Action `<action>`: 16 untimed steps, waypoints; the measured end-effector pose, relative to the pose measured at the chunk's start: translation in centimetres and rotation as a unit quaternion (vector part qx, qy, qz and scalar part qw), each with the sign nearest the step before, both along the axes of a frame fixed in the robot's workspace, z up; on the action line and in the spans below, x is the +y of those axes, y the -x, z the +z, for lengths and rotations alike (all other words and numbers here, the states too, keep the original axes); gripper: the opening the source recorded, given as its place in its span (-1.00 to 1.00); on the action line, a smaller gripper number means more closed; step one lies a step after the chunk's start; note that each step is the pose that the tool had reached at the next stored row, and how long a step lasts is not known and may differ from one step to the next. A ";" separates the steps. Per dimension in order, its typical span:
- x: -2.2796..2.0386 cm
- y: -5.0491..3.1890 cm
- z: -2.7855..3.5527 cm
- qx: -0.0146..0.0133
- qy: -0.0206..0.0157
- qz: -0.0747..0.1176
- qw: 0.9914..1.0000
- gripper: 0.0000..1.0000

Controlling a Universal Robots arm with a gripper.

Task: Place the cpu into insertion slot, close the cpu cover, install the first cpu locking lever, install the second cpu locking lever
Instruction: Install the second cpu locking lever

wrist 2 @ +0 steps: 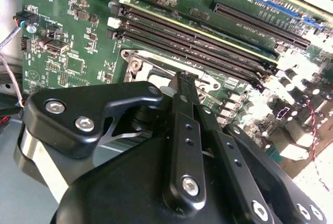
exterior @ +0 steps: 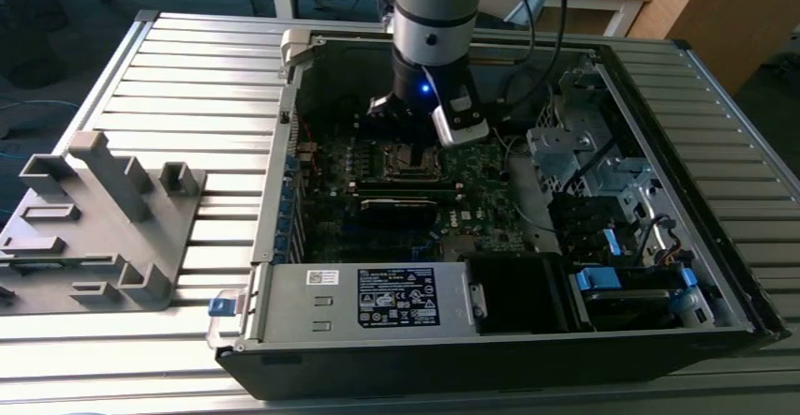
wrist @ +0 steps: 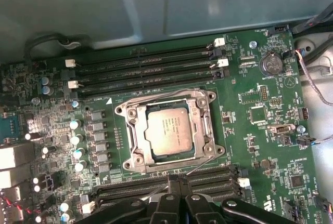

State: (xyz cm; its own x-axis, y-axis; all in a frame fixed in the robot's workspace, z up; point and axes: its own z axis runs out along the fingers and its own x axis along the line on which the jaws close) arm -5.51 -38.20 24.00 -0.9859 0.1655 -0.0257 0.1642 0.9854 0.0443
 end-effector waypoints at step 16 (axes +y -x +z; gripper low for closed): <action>-0.14 0.96 -0.03 -0.006 0.000 0.001 1.000 -0.79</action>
